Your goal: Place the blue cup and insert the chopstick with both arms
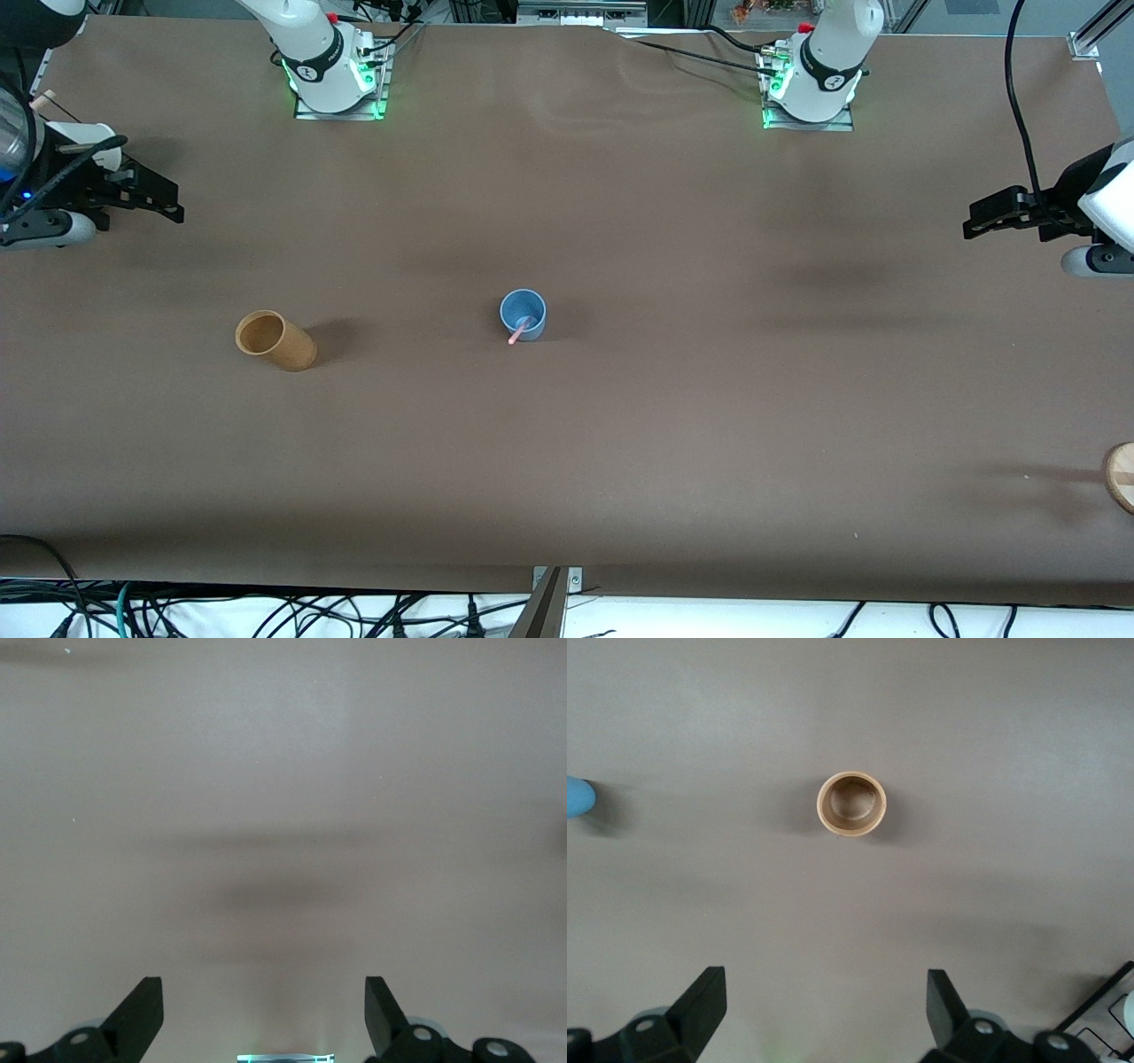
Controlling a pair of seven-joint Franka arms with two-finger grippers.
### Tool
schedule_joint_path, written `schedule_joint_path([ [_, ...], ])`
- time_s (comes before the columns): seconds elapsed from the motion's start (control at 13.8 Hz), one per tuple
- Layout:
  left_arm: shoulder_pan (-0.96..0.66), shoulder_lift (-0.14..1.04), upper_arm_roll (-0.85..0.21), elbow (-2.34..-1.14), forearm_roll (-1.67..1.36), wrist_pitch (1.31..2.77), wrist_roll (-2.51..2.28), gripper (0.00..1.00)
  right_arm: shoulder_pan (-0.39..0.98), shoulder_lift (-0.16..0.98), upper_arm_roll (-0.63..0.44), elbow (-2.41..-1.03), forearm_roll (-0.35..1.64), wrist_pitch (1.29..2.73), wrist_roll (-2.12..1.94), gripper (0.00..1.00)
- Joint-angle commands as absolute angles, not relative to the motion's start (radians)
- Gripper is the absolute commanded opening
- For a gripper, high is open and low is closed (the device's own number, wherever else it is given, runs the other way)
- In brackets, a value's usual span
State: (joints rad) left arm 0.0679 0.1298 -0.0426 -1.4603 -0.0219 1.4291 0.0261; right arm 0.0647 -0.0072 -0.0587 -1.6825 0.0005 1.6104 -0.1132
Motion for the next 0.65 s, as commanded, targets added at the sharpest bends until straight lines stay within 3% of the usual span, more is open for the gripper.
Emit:
schedule_joint_path([
  [0.0,0.066,0.143,-0.043,-1.434,-0.014,1.420,0.046,1.00,0.035,-0.048,-0.040,-1.733,-0.017,1.640,-0.104,1.00],
  [0.14,0.066,0.143,-0.043,-1.433,-0.014,1.420,0.046,1.00,-0.017,-0.048,0.012,-1.733,-0.012,1.641,-0.104,1.00],
  [0.58,0.067,0.143,-0.043,-1.434,-0.014,1.420,0.046,1.00,-0.018,-0.008,0.012,-1.689,-0.017,1.628,-0.109,1.00],
])
